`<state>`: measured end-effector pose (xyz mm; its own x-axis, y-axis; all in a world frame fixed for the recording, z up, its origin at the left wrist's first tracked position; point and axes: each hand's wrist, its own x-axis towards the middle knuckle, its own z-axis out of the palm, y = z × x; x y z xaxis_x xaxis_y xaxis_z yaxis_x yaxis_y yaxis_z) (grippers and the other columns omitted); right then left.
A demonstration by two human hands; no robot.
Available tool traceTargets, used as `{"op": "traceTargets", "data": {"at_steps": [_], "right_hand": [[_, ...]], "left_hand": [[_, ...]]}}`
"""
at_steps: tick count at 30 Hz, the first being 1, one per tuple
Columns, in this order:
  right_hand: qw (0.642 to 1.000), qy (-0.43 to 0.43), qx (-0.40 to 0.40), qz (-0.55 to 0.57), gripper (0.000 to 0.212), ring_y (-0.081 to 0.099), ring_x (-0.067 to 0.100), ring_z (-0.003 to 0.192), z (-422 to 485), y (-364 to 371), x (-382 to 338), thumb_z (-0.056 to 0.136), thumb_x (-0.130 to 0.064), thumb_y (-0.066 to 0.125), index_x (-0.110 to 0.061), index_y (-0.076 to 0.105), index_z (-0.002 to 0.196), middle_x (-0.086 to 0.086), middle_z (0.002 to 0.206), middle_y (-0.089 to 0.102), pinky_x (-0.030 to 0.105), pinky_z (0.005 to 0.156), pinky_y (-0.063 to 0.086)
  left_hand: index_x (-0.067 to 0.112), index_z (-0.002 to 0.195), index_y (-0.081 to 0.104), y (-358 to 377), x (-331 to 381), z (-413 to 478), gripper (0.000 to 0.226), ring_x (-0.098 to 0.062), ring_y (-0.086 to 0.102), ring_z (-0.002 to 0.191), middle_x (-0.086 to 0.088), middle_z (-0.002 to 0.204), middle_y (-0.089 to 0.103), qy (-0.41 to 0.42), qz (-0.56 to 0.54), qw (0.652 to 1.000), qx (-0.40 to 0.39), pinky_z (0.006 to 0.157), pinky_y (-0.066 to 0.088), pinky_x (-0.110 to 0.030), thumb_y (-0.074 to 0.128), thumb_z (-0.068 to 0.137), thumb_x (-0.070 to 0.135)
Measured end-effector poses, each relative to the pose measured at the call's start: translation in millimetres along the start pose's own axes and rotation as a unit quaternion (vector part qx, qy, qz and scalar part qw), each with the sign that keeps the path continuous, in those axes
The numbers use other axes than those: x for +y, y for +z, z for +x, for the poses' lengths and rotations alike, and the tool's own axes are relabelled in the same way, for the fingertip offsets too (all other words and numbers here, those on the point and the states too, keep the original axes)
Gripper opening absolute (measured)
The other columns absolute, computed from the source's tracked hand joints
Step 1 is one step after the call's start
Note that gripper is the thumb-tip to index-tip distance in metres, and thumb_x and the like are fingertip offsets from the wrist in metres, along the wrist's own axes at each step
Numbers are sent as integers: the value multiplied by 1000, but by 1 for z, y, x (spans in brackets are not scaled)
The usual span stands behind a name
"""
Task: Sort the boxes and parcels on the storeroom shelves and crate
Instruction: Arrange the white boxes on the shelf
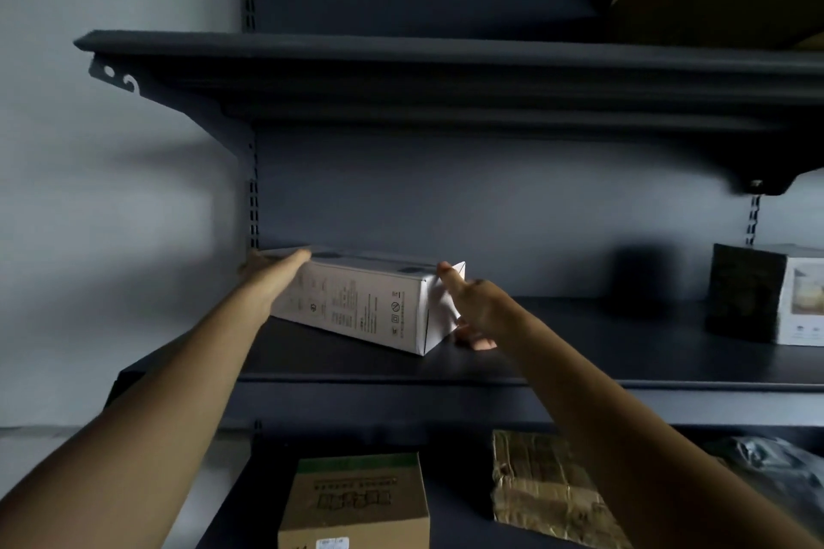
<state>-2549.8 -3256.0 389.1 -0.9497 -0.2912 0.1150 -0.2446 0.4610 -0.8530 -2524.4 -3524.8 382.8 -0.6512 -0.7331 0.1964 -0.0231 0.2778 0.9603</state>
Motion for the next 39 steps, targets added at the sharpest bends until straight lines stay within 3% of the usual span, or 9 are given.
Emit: {"op": "traceTargets", "data": {"at_steps": [6,10,13,19,22,25,29,33,39], "right_hand": [[987,-32,-1,156,32,55,14,69,6,-15,11,102,-42,40,-13,54,100,5,83,54,18,41,44],[983,-62,24,170,35,60,22,99,21,-34,29,95,-50,48,-30,43,124,0,115,58,39,73,53],[972,-103,71,199,40,59,12,86,25,-35,38,92,-42,61,-25,39,120,3,112,59,32,62,51],[952,-126,37,278,71,67,16,79,22,-34,48,85,-22,72,-27,26,138,4,100,65,33,53,53],[960,-146,-10,237,112,70,25,93,20,-36,49,69,-31,80,-42,3,150,10,114,65,45,67,57],[976,-164,8,144,128,61,31,111,9,-28,41,49,-53,89,-55,4,145,13,132,49,59,87,54],[976,-193,52,88,112,54,35,120,3,-19,41,47,-78,79,-62,14,136,13,138,42,59,90,52],[967,-198,71,144,68,65,20,96,-18,-22,29,86,-52,62,-29,24,137,10,117,56,41,67,61],[955,-191,132,184,43,62,16,96,-55,-30,13,94,-45,55,-22,34,123,0,110,52,42,66,61]], "left_hand": [[22,127,54,-3,-21,10,111,-22,60,103,-4,122,56,-44,-89,995,-2,69,55,-33,84,29,66],[15,110,60,4,-8,-45,42,-20,60,104,-4,110,64,-5,-155,988,-23,81,50,-36,80,73,21],[15,92,62,13,-9,-55,22,-16,61,93,-3,102,65,30,-156,987,-11,80,48,-33,75,78,5],[10,113,56,18,-17,-53,63,-18,63,100,-6,115,63,37,-126,991,15,76,55,-30,79,56,20],[13,125,50,23,-18,-56,62,-21,61,107,-6,120,61,27,-165,986,-18,72,57,-32,79,70,9],[11,124,51,31,-12,-67,49,-24,58,111,-6,120,59,0,-244,968,-62,76,57,-36,73,81,2],[8,127,51,37,-7,-80,50,-24,59,109,-10,121,59,-26,-292,952,-85,62,59,-32,73,82,7],[13,126,52,39,-8,-87,48,-17,60,101,-2,109,61,-22,-329,939,-102,62,59,-28,73,83,8],[26,119,54,37,5,-111,42,-18,57,108,3,111,61,4,-378,920,-106,83,54,-40,74,82,24]]}}
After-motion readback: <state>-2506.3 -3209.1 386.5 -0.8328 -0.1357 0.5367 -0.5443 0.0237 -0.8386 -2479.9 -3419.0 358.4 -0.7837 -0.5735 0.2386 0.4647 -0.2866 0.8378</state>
